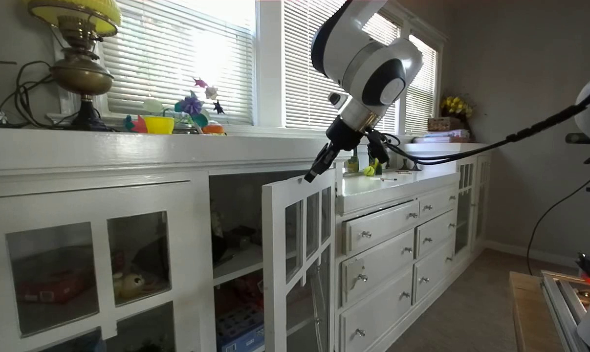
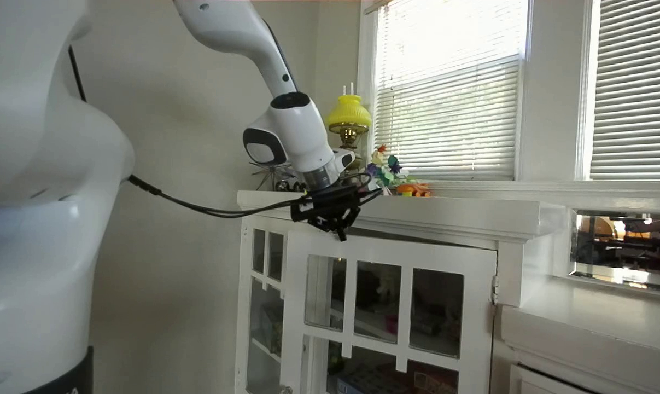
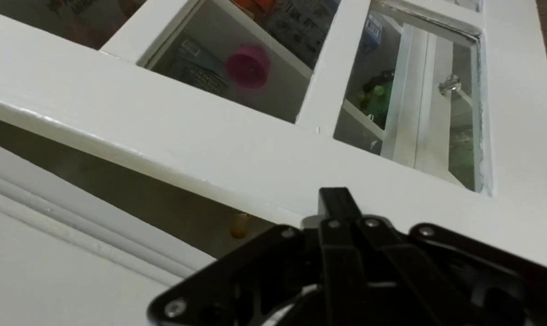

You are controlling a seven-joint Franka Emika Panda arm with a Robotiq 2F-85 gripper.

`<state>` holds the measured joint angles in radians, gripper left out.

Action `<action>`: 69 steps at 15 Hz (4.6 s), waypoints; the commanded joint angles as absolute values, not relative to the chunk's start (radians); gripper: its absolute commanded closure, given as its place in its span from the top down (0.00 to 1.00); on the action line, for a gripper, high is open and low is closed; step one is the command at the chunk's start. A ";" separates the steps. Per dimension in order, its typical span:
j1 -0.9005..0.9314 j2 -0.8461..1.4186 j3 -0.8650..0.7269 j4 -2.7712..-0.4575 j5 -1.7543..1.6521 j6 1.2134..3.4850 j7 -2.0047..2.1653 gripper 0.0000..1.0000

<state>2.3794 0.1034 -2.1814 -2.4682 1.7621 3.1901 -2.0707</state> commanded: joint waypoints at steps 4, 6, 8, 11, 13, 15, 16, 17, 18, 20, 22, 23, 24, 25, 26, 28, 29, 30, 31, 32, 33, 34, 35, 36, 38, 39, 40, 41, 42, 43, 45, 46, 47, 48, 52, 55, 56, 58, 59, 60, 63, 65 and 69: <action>2.295 0.115 -2.162 -2.429 1.986 3.151 -2.298 0.01; 2.249 0.117 -2.149 -2.421 2.065 3.121 -2.389 0.01; 2.193 0.109 -2.131 -2.417 2.154 3.091 -2.498 0.01; 2.100 0.092 -2.092 -2.429 2.294 3.048 -2.676 0.01; 2.081 0.028 -2.065 -2.437 2.302 3.084 -2.710 0.01; 2.084 -0.019 -2.049 -2.443 2.279 3.131 -2.699 0.01; 2.092 -0.049 -2.046 -2.445 2.259 3.153 -2.684 0.01; 2.096 -0.050 -2.045 -2.452 2.270 3.159 -2.684 0.01; 2.102 -0.068 -2.044 -2.452 2.268 3.166 -2.678 0.01; 2.110 -0.053 -2.053 -2.450 2.286 3.151 -2.687 0.01; 2.114 -0.034 -2.057 -2.446 2.297 3.139 -2.695 0.01; 2.114 -0.016 -2.060 -2.445 2.307 3.118 -2.701 0.01; 2.114 -0.007 -2.060 -2.441 2.313 3.098 -2.707 0.01; 2.116 -0.002 -2.060 -2.436 2.316 3.087 -2.719 0.01; 2.114 0.007 -2.060 -2.432 2.326 3.067 -2.736 0.01; 2.106 0.027 -2.062 -2.424 2.365 3.020 -2.784 0.01; 2.101 0.028 -2.061 -2.420 2.392 2.999 -2.814 0.01; 2.099 0.083 -2.056 -2.442 2.335 2.953 -2.721 0.01; 2.088 0.094 -2.051 -2.443 2.330 2.928 -2.716 0.01; 2.069 0.104 -2.044 -2.439 2.351 2.902 -2.752 0.01; 2.046 0.123 -2.030 -2.442 2.353 2.880 -2.755 0.01; 2.019 0.136 -2.011 -2.442 2.348 2.867 -2.754 0.01; 1.986 0.153 -1.986 -2.442 2.349 2.851 -2.753 0.01; 1.950 0.165 -1.957 -2.442 2.350 2.838 -2.752 0.01; 1.883 0.164 -1.881 -2.439 2.347 2.857 -2.752 0.01; 1.944 0.138 -1.945 -2.433 2.319 2.867 -2.713 0.01; 1.718 0.248 -1.718 -2.463 2.239 2.792 -2.555 0.01; 1.705 0.253 -1.702 -2.463 2.239 2.790 -2.553 0.01; 1.700 0.255 -1.695 -2.463 2.239 2.789 -2.553 0.01; 1.699 0.256 -1.694 -2.463 2.239 2.789 -2.552 0.01; 1.699 0.257 -1.694 -2.463 2.239 2.789 -2.552 0.01; 1.699 0.258 -1.694 -2.463 2.239 2.788 -2.552 0.01; 1.699 0.258 -1.694 -2.463 2.239 2.788 -2.552 0.01; 1.699 0.258 -1.694 -2.463 2.239 2.788 -2.552 0.01; 1.699 0.258 -1.694 -2.463 2.239 2.788 -2.552 0.01; 1.699 0.258 -1.694 -2.463 2.239 2.788 -2.552 0.01; 1.699 0.258 -1.694 -2.463 2.239 2.788 -2.552 0.01; 1.699 0.258 -1.694 -2.463 2.239 2.788 -2.552 0.01; 1.699 0.258 -1.694 -2.463 2.239 2.788 -2.552 0.01; 1.700 0.253 -1.692 -2.463 2.240 2.788 -2.549 0.00; 1.736 0.174 -1.722 -2.450 2.287 2.817 -2.635 0.00; 1.727 0.172 -1.704 -2.457 2.294 2.808 -2.643 0.00; 1.685 0.196 -1.669 -2.475 2.348 2.731 -2.698 0.00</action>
